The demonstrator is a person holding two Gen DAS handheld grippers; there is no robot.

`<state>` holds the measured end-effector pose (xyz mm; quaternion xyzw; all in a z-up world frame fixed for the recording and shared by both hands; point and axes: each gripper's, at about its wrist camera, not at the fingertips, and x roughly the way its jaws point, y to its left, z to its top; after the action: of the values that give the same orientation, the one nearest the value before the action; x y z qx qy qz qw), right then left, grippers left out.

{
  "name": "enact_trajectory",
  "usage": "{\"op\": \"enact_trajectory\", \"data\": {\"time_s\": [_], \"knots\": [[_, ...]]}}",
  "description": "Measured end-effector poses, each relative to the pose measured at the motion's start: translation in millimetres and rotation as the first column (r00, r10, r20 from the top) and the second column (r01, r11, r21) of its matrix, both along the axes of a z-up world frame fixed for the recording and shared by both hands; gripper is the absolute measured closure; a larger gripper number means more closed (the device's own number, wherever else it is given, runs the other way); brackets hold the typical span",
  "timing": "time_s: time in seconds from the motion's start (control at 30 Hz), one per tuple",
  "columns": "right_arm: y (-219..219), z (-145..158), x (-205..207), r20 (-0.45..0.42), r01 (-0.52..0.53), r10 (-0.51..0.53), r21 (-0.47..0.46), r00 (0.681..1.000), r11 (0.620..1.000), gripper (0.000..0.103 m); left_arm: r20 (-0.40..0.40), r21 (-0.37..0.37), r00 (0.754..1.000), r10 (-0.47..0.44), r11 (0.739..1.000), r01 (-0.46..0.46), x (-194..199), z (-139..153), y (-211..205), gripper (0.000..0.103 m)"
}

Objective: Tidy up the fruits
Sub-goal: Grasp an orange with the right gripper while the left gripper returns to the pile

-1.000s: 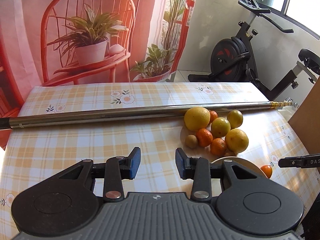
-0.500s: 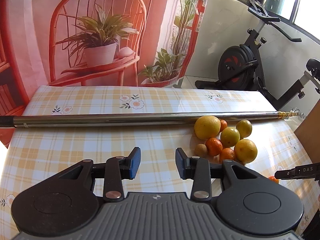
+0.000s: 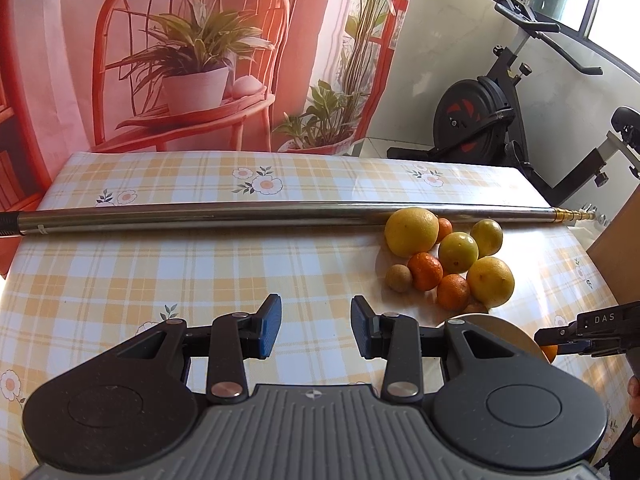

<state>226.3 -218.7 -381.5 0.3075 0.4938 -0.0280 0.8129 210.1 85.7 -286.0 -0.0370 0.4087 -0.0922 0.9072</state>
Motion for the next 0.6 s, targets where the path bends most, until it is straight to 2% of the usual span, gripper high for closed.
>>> {"op": "enact_trajectory", "data": {"time_s": [0.1,0.23,0.33,0.43,0.47,0.6], "knots": [[1.6,-2.9,-0.3,-0.007,-0.006,0.006,0.01,1.0,1.0,0.07,-0.007,-0.001,1.0,-0.002,1.0,0.002,-0.6,-2.3,-1.3,0.063],[0.8,-1.2,0.2,0.004,-0.019,0.019,-0.005,1.0,1.0,0.071,-0.019,-0.003,1.0,-0.012,1.0,0.012,-0.3,-5.5,-5.1,0.063],[2.7,3.3,2.2,0.011,-0.039,0.04,-0.079,0.999,0.996,0.071,-0.022,-0.003,0.999,-0.023,1.0,0.023,0.8,-6.7,-8.3,0.063],[11.1,8.4,2.9,0.022,-0.104,0.111,-0.195,0.994,0.975,0.071,-0.018,0.01,0.999,-0.037,0.999,0.037,1.8,-6.7,-13.3,0.063],[13.1,8.6,2.9,0.024,-0.116,0.124,-0.208,0.992,0.971,0.071,-0.018,0.014,0.999,-0.039,0.999,0.039,2.1,-6.8,-14.9,0.063],[10.9,6.8,1.3,0.032,-0.113,0.12,-0.171,0.992,0.979,0.068,-0.02,0.012,0.999,-0.049,0.999,0.05,2.0,-6.5,-18.9,0.063]]}}
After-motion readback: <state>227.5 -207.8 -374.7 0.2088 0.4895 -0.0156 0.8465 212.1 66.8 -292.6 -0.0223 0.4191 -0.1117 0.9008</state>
